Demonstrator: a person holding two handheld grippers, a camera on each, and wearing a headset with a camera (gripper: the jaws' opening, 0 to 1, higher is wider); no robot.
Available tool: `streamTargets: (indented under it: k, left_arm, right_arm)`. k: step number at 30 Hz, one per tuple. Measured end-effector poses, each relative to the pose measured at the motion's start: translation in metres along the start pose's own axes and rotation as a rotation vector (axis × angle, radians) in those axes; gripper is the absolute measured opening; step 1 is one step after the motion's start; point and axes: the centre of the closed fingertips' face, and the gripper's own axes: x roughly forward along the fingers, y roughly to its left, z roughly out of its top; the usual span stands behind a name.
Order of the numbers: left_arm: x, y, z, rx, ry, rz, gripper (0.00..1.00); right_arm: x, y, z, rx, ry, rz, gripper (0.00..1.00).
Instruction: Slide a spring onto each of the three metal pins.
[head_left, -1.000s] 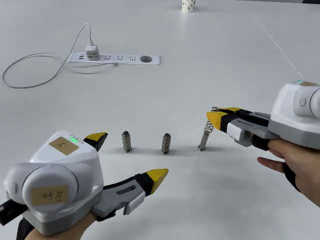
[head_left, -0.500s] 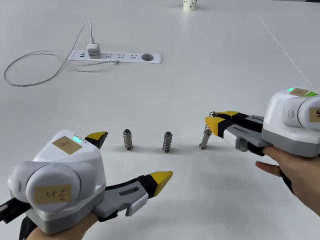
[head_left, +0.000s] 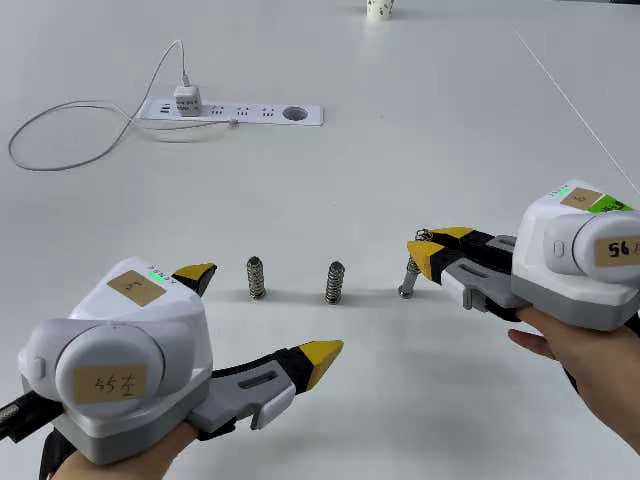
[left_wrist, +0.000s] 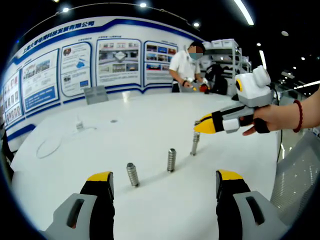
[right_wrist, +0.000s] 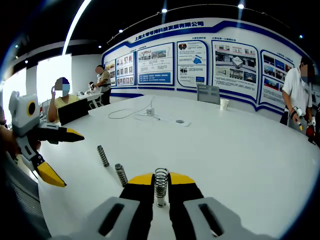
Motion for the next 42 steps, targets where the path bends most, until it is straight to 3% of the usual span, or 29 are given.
streamTargets:
  k: [24, 42]
  left_arm:
    - [0.001, 0.000, -0.002, -0.004, 0.010, 0.003, 0.84]
    - [0.001, 0.003, -0.002, -0.005, 0.016, 0.007, 0.84]
  right_arm:
    - [0.009, 0.001, -0.030, 0.025, 0.085, -0.013, 0.12]
    - [0.010, 0.005, -0.039, 0.031, 0.104, -0.007, 0.12]
